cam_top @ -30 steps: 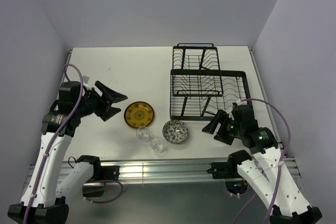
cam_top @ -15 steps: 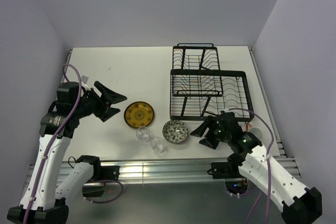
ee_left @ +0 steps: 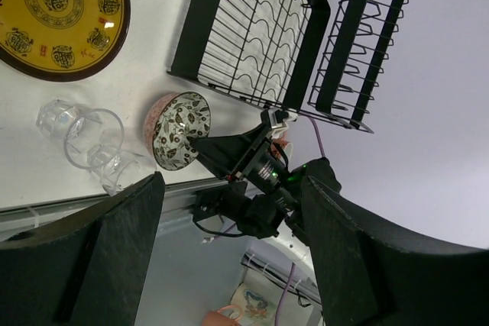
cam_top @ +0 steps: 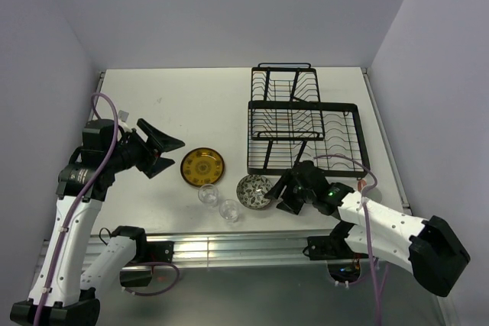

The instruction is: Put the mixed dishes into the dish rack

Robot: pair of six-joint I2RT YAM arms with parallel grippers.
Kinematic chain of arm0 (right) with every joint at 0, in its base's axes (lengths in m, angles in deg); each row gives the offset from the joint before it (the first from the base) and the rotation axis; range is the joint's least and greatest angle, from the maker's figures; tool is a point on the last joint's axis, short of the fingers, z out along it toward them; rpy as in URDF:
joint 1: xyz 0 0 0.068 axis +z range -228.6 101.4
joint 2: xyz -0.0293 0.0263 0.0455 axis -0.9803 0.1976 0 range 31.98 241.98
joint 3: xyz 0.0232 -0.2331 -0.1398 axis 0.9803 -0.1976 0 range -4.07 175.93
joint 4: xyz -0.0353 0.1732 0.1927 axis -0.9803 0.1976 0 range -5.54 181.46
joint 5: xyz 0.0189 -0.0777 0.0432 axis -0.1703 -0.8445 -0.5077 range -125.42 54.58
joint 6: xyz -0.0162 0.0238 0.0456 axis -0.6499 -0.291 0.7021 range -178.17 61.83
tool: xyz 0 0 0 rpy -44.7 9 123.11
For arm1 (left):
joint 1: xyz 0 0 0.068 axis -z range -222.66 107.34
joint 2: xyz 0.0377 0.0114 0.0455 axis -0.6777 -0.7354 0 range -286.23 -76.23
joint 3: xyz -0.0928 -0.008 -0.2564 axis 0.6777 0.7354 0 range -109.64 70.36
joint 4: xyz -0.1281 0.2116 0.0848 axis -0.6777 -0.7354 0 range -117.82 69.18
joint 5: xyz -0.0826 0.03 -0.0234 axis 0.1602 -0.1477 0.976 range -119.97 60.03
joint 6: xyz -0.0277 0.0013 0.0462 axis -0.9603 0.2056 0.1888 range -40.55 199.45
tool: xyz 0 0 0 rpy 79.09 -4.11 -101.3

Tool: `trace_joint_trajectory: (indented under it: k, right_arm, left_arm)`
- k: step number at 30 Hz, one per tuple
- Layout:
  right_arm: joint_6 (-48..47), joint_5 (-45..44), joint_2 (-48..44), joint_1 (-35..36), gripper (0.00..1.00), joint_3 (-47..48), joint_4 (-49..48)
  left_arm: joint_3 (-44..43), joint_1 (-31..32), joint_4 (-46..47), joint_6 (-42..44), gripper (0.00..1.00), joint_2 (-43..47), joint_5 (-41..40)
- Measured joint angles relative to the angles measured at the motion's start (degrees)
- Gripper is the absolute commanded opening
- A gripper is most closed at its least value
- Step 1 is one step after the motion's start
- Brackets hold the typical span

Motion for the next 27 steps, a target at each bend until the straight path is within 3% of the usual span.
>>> trace_joint_trajectory:
  k: [9,13,21,24,27]
  right_arm:
    - [1.77,-4.72,6.95,6.23,0.49,2.69,-1.38]
    - [2.45,-7.13,8.5,7.91,0.35,4.09,-0.79]
    - [3.02,-10.73,8.09,10.47,0.2,5.42,1.7]
    - [2.95,-11.34,7.08,11.23,0.05,5.42,3.61]
    - [3.19,-11.69,5.86,11.65,0.0,5.4,4.55]
  left_arm:
    - [0.0,0.0,-0.76,0.33,0.78,-0.15,0.04]
    - [-0.02,0.0,-0.81,0.55,0.78,-0.66,0.09]
    - [-0.24,0.0,-1.03,1.42,0.78,-1.18,0.04]
    - [-0.35,0.0,-1.16,1.64,0.77,-1.11,0.04]
    - [-0.35,0.0,-1.38,1.68,0.75,-1.11,0.04]
